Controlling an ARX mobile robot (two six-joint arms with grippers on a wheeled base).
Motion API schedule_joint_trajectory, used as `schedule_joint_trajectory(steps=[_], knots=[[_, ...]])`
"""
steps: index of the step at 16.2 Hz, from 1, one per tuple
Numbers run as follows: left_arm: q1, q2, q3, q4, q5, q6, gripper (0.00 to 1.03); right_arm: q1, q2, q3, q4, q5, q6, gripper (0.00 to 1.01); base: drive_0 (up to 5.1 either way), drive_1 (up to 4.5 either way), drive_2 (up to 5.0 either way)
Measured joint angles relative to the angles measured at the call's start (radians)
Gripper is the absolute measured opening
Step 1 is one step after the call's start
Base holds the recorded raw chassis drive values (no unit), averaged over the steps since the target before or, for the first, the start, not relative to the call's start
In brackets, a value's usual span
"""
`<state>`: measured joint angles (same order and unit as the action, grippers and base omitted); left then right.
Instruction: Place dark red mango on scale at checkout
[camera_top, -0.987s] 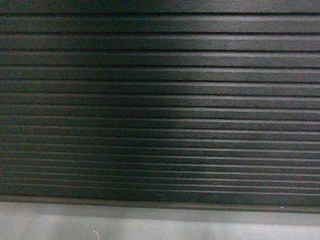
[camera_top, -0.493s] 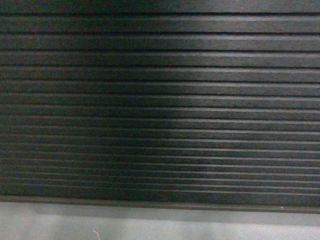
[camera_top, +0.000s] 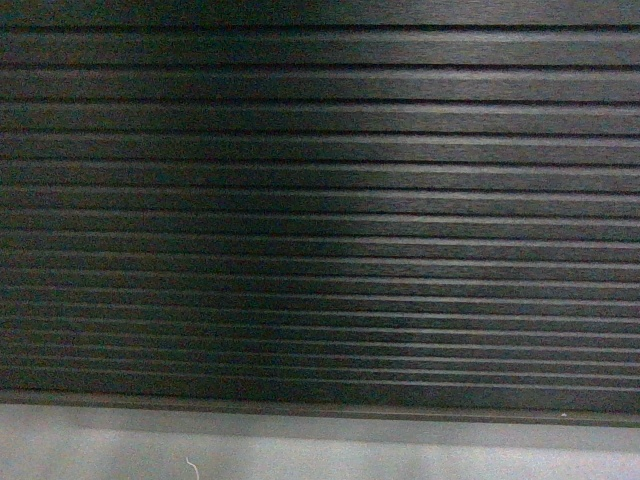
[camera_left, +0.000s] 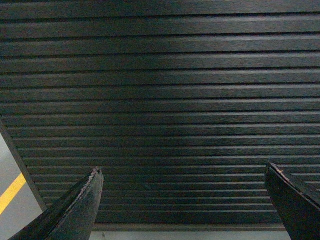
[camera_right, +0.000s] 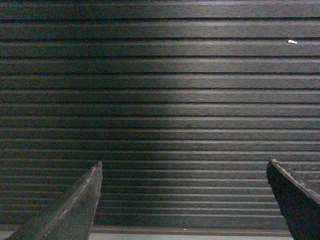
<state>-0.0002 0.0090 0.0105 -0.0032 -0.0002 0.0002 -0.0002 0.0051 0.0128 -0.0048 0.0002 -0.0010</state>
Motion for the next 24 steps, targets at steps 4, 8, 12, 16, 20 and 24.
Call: schedule_joint_trajectory(steps=[4, 8, 12, 16, 20, 24], knots=[[0.000, 0.000, 0.000, -0.003, -0.001, 0.000, 0.98, 0.000, 0.000, 0.000, -0.001, 0.000, 0.000, 0.98, 0.0, 0.00, 0.0], [0.000, 0.000, 0.000, -0.001, -0.001, 0.000, 0.98, 0.000, 0.000, 0.000, -0.001, -0.001, 0.001, 0.98, 0.0, 0.00, 0.0], [0.000, 0.000, 0.000, 0.000, -0.001, 0.000, 0.98, 0.000, 0.000, 0.000, 0.001, -0.001, -0.001, 0.98, 0.0, 0.00, 0.0], [0.000, 0.000, 0.000, 0.000, 0.000, 0.000, 0.98, 0.000, 0.000, 0.000, -0.001, 0.000, 0.000, 0.98, 0.0, 0.00, 0.0], [0.000, 0.000, 0.000, 0.000, -0.001, 0.000, 0.98, 0.000, 0.000, 0.000, 0.001, 0.000, -0.001, 0.98, 0.0, 0.00, 0.0], [0.000, 0.000, 0.000, 0.000, 0.000, 0.000, 0.98, 0.000, 0.000, 0.000, 0.002, 0.001, 0.001, 0.98, 0.0, 0.00, 0.0]])
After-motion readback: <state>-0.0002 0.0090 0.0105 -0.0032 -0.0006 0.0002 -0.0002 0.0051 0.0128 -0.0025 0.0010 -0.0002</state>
